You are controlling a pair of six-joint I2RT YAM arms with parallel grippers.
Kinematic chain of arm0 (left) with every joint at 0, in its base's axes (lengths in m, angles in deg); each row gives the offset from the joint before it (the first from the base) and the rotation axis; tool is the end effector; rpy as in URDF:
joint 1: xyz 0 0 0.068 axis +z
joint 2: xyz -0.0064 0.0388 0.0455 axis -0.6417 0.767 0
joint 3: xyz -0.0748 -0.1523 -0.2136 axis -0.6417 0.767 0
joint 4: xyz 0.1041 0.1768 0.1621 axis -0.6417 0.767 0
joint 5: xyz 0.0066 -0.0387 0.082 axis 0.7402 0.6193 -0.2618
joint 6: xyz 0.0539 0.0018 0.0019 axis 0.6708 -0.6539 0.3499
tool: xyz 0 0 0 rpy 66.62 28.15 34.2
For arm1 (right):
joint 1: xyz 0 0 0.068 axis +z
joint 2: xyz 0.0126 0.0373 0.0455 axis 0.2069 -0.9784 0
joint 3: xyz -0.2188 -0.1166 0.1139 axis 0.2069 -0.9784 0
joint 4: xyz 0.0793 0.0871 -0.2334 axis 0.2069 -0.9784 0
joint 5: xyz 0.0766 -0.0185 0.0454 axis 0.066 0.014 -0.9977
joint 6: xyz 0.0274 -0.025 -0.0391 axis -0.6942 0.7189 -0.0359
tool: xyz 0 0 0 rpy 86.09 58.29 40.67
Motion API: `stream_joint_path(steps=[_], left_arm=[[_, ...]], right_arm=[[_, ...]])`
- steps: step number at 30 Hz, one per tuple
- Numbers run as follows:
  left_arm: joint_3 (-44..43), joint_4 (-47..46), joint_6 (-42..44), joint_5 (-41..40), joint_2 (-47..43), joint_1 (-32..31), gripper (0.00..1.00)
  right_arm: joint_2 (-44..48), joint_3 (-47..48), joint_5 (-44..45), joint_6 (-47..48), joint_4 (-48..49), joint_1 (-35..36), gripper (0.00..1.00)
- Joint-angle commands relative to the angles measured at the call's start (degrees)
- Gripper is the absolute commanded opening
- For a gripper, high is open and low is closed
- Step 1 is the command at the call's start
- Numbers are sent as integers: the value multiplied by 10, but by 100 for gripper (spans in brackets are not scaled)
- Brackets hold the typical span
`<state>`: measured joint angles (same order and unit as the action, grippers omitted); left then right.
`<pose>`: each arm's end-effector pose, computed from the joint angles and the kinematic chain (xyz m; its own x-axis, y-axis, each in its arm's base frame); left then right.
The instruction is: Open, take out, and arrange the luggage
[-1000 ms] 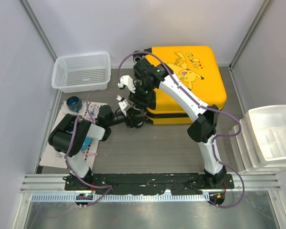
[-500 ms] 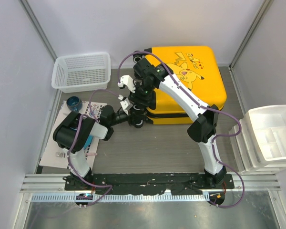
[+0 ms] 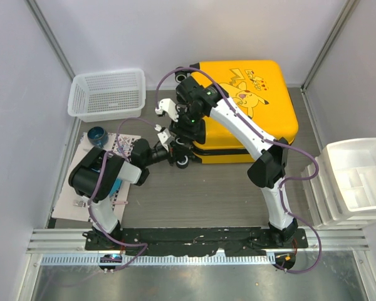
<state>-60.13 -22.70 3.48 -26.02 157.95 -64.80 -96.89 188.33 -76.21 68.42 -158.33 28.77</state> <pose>0.2783 -0.1558 0.1557 -0.1736 -0.0675 -0.9825 0.9082 0.3749 -0.1862 0.3274 0.2965 0.3417 -0.0492 -0.8481 -0.5276 -0.9914 0.1057 -0.0775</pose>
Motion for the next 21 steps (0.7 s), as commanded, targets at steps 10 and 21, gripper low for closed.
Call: stream_joint_path(steps=[10, 21], left_arm=[[-42, -3, -24, -48, -6, 74, 0], [-196, 38, -39, -61, 91, 75, 0]], right_arm=[[85, -33, -24, -79, -48, -27, 0], [134, -107, -47, -94, -38, -27, 0]])
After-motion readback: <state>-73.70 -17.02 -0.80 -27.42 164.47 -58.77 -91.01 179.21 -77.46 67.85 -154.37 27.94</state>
